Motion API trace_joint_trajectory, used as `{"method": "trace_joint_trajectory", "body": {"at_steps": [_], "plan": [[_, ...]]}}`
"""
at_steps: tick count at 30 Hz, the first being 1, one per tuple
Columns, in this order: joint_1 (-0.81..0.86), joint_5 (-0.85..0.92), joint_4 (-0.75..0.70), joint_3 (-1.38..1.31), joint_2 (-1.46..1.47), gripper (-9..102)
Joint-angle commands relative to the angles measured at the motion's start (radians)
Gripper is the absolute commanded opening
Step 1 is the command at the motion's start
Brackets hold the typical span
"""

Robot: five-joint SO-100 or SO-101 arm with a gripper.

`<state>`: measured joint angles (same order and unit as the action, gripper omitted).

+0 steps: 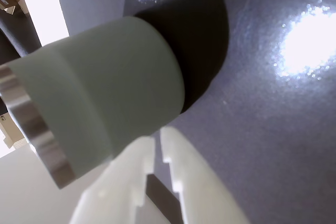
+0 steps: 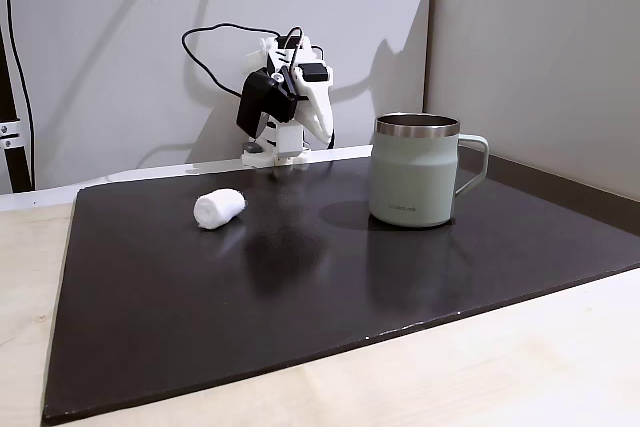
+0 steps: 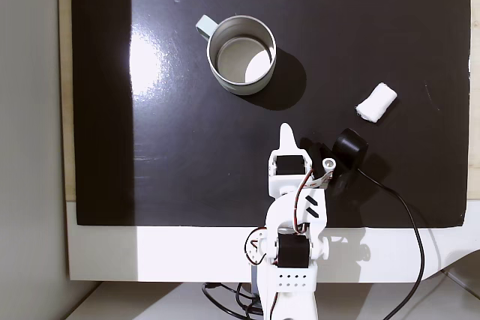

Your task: Grasp a gauze and put it in the cup.

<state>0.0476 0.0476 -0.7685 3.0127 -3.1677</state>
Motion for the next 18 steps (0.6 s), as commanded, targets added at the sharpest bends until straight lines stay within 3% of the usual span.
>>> {"method": "trace_joint_trajectory", "body": {"at_steps": [1, 18], "plan": [[0.038, -0.107, 0.028, -0.008, -0.011, 0], [0.023, -0.101, 0.005, -0.015, -0.011, 0]]}}
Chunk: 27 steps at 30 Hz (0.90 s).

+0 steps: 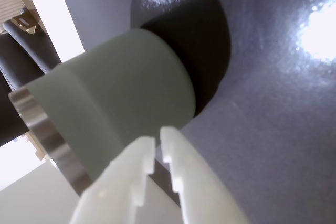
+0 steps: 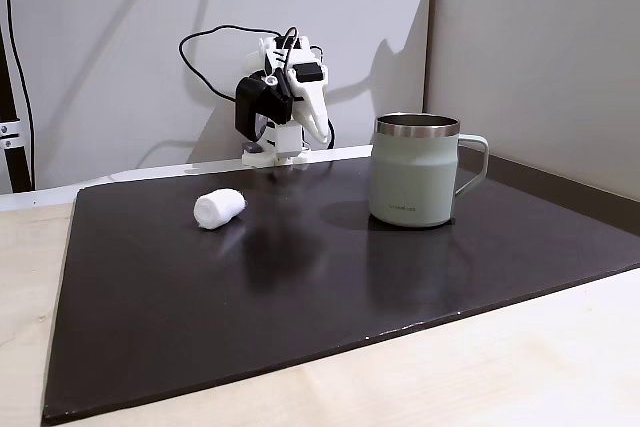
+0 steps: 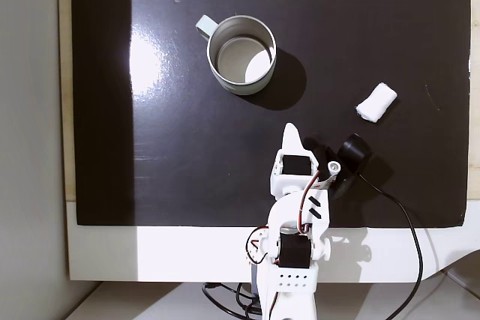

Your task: Grasp a gauze and put it in the cup.

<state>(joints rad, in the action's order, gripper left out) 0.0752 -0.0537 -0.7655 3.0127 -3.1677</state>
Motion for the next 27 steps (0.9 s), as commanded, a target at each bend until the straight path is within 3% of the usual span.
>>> {"method": "trace_joint_trajectory", "body": {"at_steps": [1, 17, 27], "plan": [[-0.005, 0.005, -0.011, -0.025, -0.011, 0], [0.003, 0.147, -0.307, -0.518, 0.015, 0], [0.238, 0.351, -0.535, -1.005, 0.503, 3]]}}
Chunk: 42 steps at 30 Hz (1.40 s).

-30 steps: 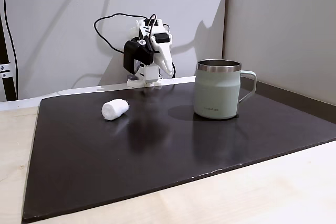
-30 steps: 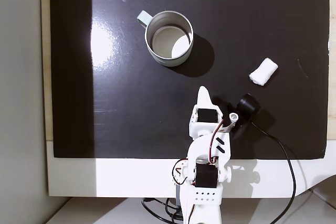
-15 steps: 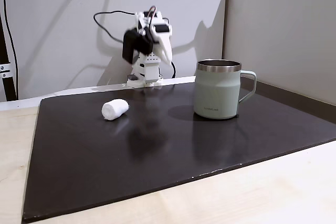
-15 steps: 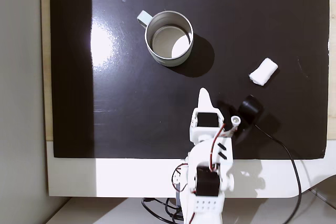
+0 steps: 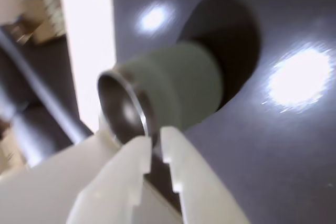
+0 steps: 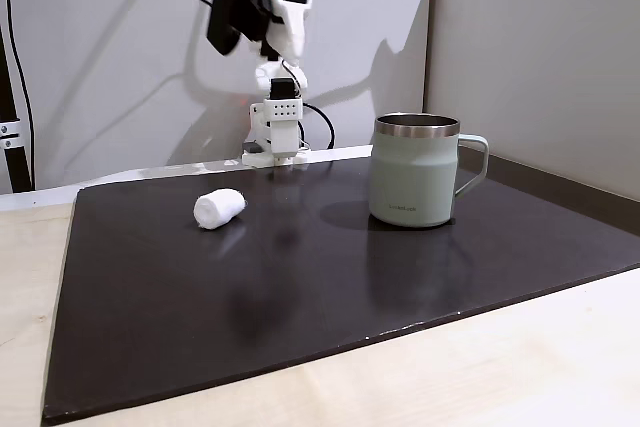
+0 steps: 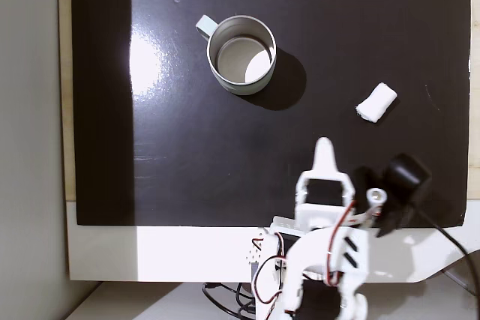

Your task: Grasp a gauze and put it in the cup.

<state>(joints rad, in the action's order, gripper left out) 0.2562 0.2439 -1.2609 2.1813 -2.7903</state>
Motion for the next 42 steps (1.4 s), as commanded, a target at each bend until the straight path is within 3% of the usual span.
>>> {"method": "trace_joint_trajectory", "body": {"at_steps": [1, 7, 19, 30, 42], "plan": [[0.078, 0.089, -0.061, -0.224, 0.178, 4], [0.193, 0.341, -0.19, -0.52, 0.479, 8], [0.374, 0.73, -0.215, -0.792, 0.916, 14], [0.374, 0.923, -0.48, -1.21, 1.43, 23], [0.334, 1.097, -0.488, -1.175, 1.537, 28]]}}
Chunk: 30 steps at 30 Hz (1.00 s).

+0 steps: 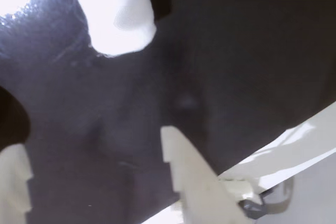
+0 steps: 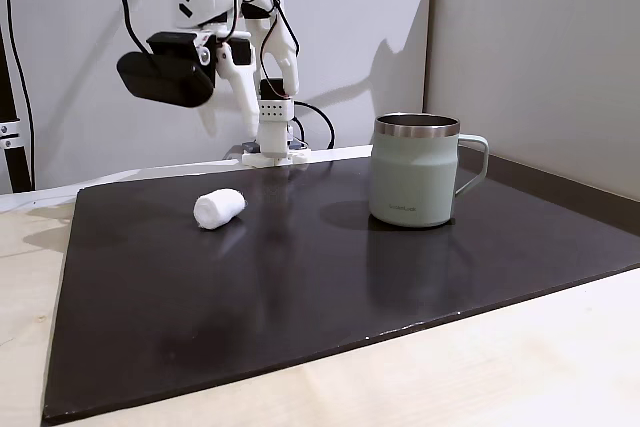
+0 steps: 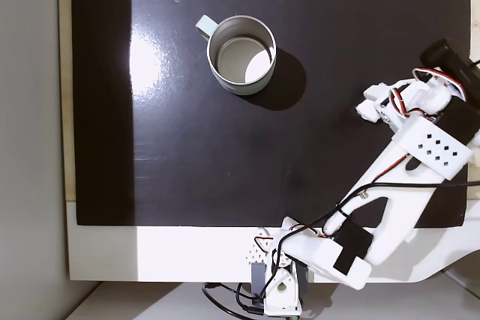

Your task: Grasp a gauze and put it in the cup.

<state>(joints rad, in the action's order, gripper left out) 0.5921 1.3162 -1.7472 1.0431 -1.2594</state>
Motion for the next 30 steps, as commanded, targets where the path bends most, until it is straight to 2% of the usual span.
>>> {"method": "trace_joint_trajectory", "body": {"at_steps": [1, 13, 30], "plan": [[0.0, 0.031, -0.002, -0.041, 0.023, 28], [0.034, 0.032, -0.002, -0.221, 0.325, 28], [0.02, 0.003, -0.003, -0.394, 0.557, 26]]}}
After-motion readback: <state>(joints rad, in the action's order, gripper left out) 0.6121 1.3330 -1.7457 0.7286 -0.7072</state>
